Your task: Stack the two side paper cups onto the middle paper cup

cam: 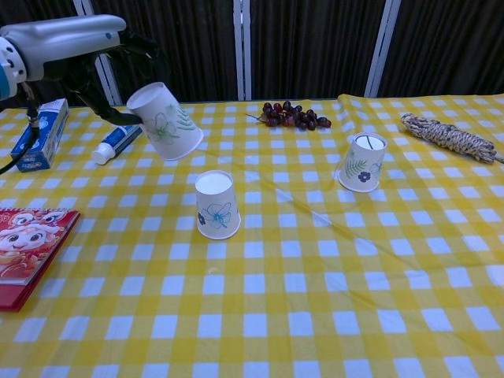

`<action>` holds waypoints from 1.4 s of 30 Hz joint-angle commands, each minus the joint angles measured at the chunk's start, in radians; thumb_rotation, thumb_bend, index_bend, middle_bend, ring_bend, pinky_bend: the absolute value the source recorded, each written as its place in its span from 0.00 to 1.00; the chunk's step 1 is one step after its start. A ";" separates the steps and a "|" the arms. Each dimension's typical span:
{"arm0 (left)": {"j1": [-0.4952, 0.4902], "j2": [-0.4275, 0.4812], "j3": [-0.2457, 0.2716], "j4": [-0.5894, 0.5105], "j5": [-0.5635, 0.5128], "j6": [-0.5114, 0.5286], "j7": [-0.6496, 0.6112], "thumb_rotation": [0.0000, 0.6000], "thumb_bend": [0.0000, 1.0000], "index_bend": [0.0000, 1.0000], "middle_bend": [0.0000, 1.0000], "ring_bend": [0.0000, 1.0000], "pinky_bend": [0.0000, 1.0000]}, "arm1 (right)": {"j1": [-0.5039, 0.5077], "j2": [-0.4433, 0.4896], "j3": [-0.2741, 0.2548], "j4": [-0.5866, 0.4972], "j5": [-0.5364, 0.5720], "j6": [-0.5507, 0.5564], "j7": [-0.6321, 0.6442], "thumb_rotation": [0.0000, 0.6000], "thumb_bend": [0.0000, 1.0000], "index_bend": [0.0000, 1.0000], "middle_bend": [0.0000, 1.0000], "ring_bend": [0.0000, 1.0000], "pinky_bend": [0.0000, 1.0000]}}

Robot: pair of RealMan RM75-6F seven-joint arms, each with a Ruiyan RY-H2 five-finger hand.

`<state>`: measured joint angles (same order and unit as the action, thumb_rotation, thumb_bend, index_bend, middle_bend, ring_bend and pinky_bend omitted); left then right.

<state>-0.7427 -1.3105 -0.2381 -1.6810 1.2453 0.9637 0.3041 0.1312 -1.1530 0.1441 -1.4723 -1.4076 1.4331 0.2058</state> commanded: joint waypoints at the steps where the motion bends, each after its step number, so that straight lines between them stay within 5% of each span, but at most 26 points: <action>1: -0.031 -0.025 0.015 -0.041 -0.024 -0.021 0.069 1.00 0.31 0.46 0.19 0.25 0.36 | -0.003 0.007 0.002 -0.003 0.001 0.002 0.013 1.00 0.08 0.05 0.00 0.00 0.00; 12: -0.078 -0.078 0.033 -0.060 -0.143 -0.027 0.197 1.00 0.31 0.46 0.19 0.25 0.36 | -0.009 0.023 0.008 -0.010 0.007 0.003 0.044 1.00 0.08 0.05 0.00 0.00 0.00; 24: -0.101 -0.114 0.042 -0.033 -0.151 -0.004 0.198 1.00 0.31 0.46 0.17 0.24 0.35 | -0.008 0.025 0.004 -0.011 0.003 -0.004 0.045 1.00 0.08 0.05 0.00 0.00 0.00; 29: -0.114 -0.109 0.057 -0.031 -0.185 -0.022 0.229 1.00 0.21 0.30 0.01 0.08 0.21 | -0.007 0.027 0.003 -0.013 0.005 -0.008 0.043 1.00 0.08 0.05 0.00 0.00 0.00; 32: -0.120 -0.111 0.063 -0.029 -0.205 -0.015 0.257 1.00 0.15 0.21 0.00 0.00 0.13 | -0.007 0.027 0.003 -0.014 0.007 -0.010 0.041 1.00 0.08 0.05 0.00 0.00 0.00; 42: -0.071 -0.087 0.079 -0.047 -0.157 0.053 0.180 1.00 0.15 0.13 0.00 0.00 0.11 | 0.000 0.018 -0.005 -0.005 0.009 -0.033 0.022 1.00 0.08 0.05 0.00 0.00 0.00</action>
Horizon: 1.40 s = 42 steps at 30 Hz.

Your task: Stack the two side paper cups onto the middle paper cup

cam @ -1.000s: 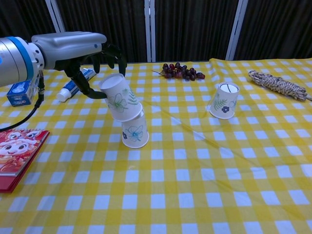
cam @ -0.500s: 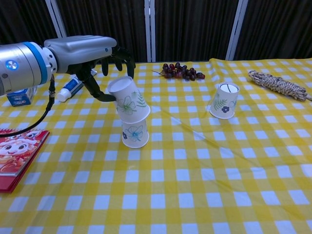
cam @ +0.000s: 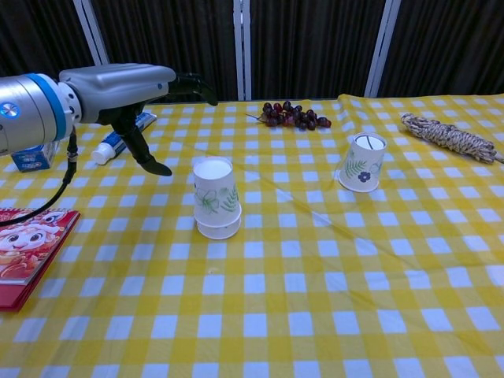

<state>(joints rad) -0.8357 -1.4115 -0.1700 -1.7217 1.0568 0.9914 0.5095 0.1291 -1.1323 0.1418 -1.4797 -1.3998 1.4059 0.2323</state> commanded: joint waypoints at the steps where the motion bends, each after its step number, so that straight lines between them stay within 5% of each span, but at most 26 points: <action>1: 0.034 0.021 0.017 -0.009 0.049 0.042 -0.039 1.00 0.15 0.13 0.00 0.00 0.11 | 0.004 -0.004 -0.003 0.004 0.001 -0.008 -0.007 1.00 0.08 0.05 0.00 0.00 0.00; 14: 0.326 0.122 0.188 0.062 0.319 0.385 -0.249 1.00 0.14 0.04 0.00 0.00 0.06 | 0.051 -0.051 0.009 0.043 -0.015 -0.037 -0.044 1.00 0.08 0.06 0.00 0.00 0.00; 22: 0.484 0.173 0.237 0.105 0.364 0.546 -0.312 1.00 0.14 0.01 0.00 0.00 0.03 | 0.164 -0.068 0.043 -0.038 -0.050 -0.114 -0.198 1.00 0.08 0.08 0.00 0.00 0.00; 31: 0.550 0.185 0.206 0.125 0.362 0.574 -0.395 1.00 0.14 0.01 0.00 0.00 0.02 | 0.423 -0.179 0.153 -0.126 0.100 -0.367 -0.515 1.00 0.08 0.21 0.06 0.00 0.09; 42: 0.562 0.202 0.164 0.146 0.361 0.526 -0.462 1.00 0.14 0.00 0.00 0.00 0.00 | 0.635 -0.362 0.204 0.029 0.406 -0.522 -0.720 1.00 0.09 0.26 0.08 0.00 0.09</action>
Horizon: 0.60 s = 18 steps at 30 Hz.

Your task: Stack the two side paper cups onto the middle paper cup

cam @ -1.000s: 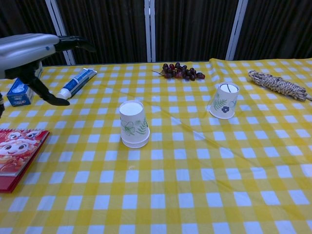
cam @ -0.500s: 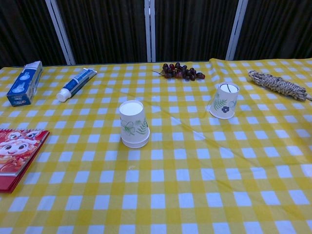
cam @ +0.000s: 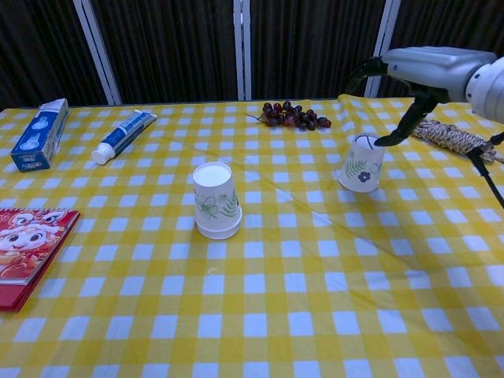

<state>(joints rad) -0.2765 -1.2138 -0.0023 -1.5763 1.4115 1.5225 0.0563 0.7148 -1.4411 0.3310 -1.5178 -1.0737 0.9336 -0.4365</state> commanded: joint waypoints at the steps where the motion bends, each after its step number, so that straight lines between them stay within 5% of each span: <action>1: 0.004 0.005 -0.006 0.001 0.007 -0.007 -0.011 1.00 0.14 0.00 0.00 0.00 0.00 | 0.056 -0.058 0.014 0.076 0.092 -0.054 -0.055 1.00 0.09 0.26 0.08 0.00 0.09; 18: 0.003 0.004 -0.029 0.017 0.007 -0.085 -0.029 1.00 0.14 0.00 0.00 0.00 0.00 | 0.149 -0.066 -0.040 0.134 0.377 -0.099 -0.195 1.00 0.15 0.25 0.07 0.00 0.09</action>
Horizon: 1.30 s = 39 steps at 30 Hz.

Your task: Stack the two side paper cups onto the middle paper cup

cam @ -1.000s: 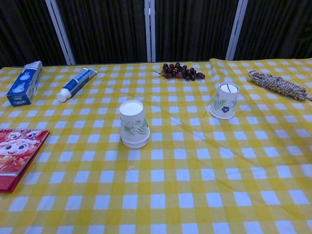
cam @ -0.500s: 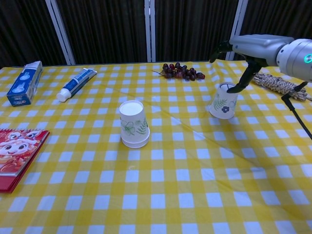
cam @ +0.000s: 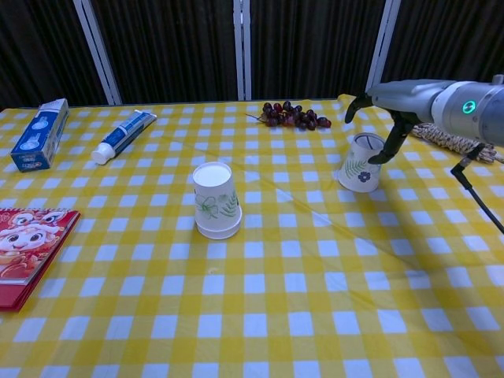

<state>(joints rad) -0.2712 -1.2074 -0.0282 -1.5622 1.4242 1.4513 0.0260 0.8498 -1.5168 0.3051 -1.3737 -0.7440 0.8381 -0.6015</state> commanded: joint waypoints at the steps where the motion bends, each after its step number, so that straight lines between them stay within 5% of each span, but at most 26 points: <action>1: -0.003 -0.003 -0.004 0.002 -0.003 -0.016 0.002 1.00 0.14 0.00 0.00 0.00 0.00 | 0.018 0.011 -0.020 -0.010 0.058 0.002 -0.038 1.00 0.15 0.25 0.07 0.00 0.09; 12: 0.007 -0.005 -0.015 -0.003 0.016 -0.020 0.005 1.00 0.14 0.00 0.00 0.00 0.00 | 0.023 -0.010 -0.047 0.031 0.044 0.026 0.022 1.00 0.25 0.33 0.13 0.01 0.15; 18: 0.008 -0.005 -0.024 0.002 0.009 -0.033 -0.002 1.00 0.14 0.00 0.00 0.00 0.00 | 0.017 -0.037 -0.048 0.050 -0.002 0.070 0.063 1.00 0.27 0.40 0.23 0.11 0.24; 27: 0.013 -0.005 -0.033 0.003 0.009 -0.033 0.004 1.00 0.14 0.00 0.00 0.00 0.00 | 0.009 -0.025 -0.046 -0.001 -0.062 0.119 0.087 1.00 0.27 0.44 0.26 0.14 0.27; 39: 0.018 -0.013 -0.041 0.005 0.005 -0.044 0.031 1.00 0.14 0.00 0.00 0.00 0.00 | 0.012 0.118 0.014 -0.370 -0.204 0.229 0.088 1.00 0.27 0.44 0.25 0.14 0.27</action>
<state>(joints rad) -0.2532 -1.2201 -0.0699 -1.5560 1.4280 1.4088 0.0554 0.8563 -1.4375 0.2991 -1.6671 -0.9100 1.0334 -0.5008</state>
